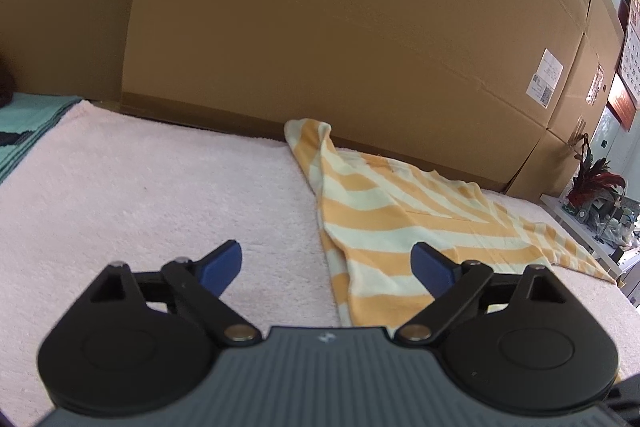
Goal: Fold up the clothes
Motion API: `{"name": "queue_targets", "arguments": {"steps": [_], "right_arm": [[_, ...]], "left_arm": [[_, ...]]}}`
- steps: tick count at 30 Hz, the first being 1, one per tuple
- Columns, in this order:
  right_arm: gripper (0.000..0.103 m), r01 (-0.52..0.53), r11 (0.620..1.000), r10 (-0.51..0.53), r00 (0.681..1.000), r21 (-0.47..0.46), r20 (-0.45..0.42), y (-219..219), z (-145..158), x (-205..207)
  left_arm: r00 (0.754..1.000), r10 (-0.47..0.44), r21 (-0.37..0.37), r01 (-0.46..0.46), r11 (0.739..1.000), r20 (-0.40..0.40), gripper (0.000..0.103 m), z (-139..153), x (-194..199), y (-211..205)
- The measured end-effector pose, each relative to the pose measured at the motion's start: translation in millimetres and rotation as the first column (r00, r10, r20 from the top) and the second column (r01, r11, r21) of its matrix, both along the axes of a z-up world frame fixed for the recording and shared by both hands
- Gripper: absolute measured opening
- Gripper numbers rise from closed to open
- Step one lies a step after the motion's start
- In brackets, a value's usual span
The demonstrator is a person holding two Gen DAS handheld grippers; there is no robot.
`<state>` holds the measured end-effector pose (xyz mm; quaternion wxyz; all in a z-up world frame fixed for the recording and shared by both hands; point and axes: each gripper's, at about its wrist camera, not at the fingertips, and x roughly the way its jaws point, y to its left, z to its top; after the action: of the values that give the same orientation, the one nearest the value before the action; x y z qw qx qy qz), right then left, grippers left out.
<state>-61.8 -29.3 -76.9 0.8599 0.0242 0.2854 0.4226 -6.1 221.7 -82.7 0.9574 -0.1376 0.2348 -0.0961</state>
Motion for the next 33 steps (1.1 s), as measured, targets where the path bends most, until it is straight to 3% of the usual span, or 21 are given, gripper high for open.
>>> {"name": "queue_targets", "arguments": {"steps": [3,8,10,13,14,16,21,24,26,28,29,32,33], "right_arm": [[0.015,0.035,0.993,-0.018,0.99,-0.117,0.142,26.9,-3.2,-15.8],[0.016,0.091,0.992,-0.079,0.988,-0.084,0.131,29.0,-2.8,-10.1],[0.016,0.04,0.998,-0.033,0.991,-0.053,0.129,14.4,2.2,-20.7],[0.018,-0.059,0.991,0.074,0.99,-0.123,0.123,9.3,0.8,-39.4],[0.024,-0.062,0.99,0.082,0.985,-0.127,0.153,9.9,-3.1,-48.0],[0.025,-0.039,0.992,0.062,0.977,-0.117,0.202,14.0,-10.3,-53.6],[0.027,0.025,0.999,-0.017,0.985,-0.045,0.17,20.9,-9.9,-41.8],[0.036,-0.01,1.0,0.007,0.985,0.016,0.174,-2.4,0.4,-45.5],[0.05,0.054,0.998,-0.05,0.984,-0.017,0.172,-18.1,-1.7,-42.0],[0.049,0.139,0.989,-0.13,0.977,-0.043,0.17,-37.4,-10.4,-37.8],[0.041,0.172,0.984,-0.164,0.972,-0.035,0.17,-49.4,-15.0,-36.9],[0.042,0.214,0.975,-0.219,0.97,0.061,0.106,-87.6,-16.9,-38.6],[0.047,0.252,0.965,-0.258,0.962,0.075,0.09,-98.2,-17.1,-38.5]], "left_arm": [[1.0,0.0,-0.005,0.0,1.0,-0.006,0.093,-0.2,0.7,0.4],[1.0,0.013,-0.015,-0.013,1.0,0.005,0.097,-0.1,-1.7,2.5],[1.0,0.012,-0.023,-0.012,1.0,0.009,0.097,-0.3,-2.4,3.3],[1.0,0.004,-0.03,-0.003,1.0,0.007,0.098,-0.6,-1.3,3.0],[1.0,-0.001,-0.029,0.001,1.0,0.003,0.098,-0.8,-0.4,2.3],[1.0,-0.008,-0.023,0.008,1.0,-0.005,0.098,-0.9,1.2,0.4],[1.0,0.011,-0.011,-0.012,1.0,-0.013,0.098,-1.0,1.3,-1.1],[0.999,0.029,-0.037,-0.03,0.999,-0.023,0.099,-2.9,1.7,3.6],[0.999,0.04,-0.054,-0.042,0.998,-0.036,0.1,-4.2,3.3,6.5],[0.997,0.055,-0.064,-0.059,0.996,-0.053,0.1,-5.6,5.3,8.2],[0.997,0.058,-0.062,-0.061,0.996,-0.05,0.1,-5.2,4.6,8.2],[0.998,0.061,-0.013,-0.061,0.998,-0.026,0.1,-1.1,1.1,1.8],[0.997,0.069,0.026,-0.068,0.997,-0.027,0.1,0.8,1.4,-3.9]]}}
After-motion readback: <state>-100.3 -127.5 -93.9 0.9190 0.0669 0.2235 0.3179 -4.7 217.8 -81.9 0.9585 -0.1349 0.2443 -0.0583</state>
